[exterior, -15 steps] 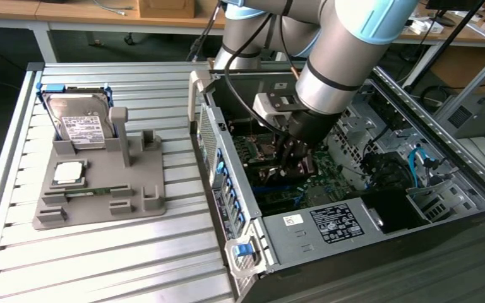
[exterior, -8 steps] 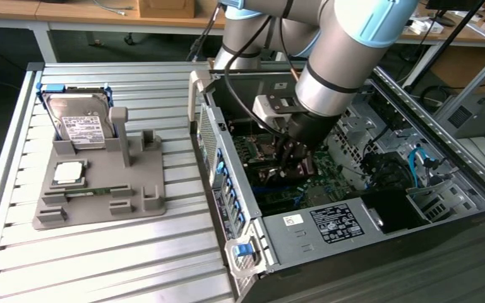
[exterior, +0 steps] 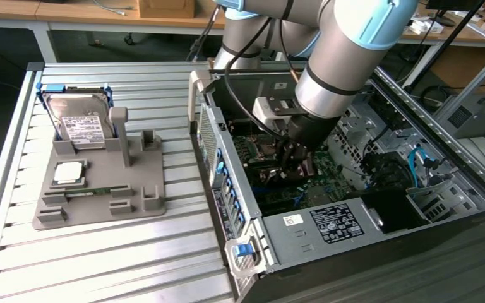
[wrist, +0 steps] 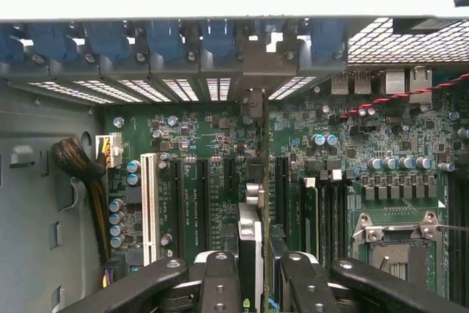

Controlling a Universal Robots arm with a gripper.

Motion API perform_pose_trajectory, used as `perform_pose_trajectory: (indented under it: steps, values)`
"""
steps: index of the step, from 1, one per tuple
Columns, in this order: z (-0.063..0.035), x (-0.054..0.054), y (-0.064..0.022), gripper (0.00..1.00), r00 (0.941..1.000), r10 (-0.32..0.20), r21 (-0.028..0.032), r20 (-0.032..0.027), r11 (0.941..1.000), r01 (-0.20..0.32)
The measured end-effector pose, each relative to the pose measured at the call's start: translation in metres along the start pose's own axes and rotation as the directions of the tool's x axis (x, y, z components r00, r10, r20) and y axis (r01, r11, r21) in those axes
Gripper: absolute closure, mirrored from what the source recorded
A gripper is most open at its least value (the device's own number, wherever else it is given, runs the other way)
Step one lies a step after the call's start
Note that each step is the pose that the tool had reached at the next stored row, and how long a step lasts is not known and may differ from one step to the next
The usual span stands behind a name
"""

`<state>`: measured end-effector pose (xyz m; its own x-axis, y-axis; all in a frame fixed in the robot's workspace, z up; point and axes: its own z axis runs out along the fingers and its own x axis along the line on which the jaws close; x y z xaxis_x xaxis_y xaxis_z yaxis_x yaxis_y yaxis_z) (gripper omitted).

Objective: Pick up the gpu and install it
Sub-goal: 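Insert the gpu into the slot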

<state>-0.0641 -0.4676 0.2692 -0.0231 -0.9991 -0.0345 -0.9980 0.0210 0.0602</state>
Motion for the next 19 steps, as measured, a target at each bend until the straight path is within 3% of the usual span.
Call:
perform_pose_trajectory:
  steps: [6,13,19]
  values:
    - [-0.0045,0.000,0.0001,0.73,1.0000,0.000,-0.0001,-0.0002,1.0000,0.000]
    - [-0.0050,0.000,-0.0100,0.73,1.0000,0.001,-0.0012,0.0000,1.0000,-0.001]
    - [-0.0034,-0.002,-0.0038,0.73,0.9999,0.011,-0.0010,0.0003,0.9999,-0.011]
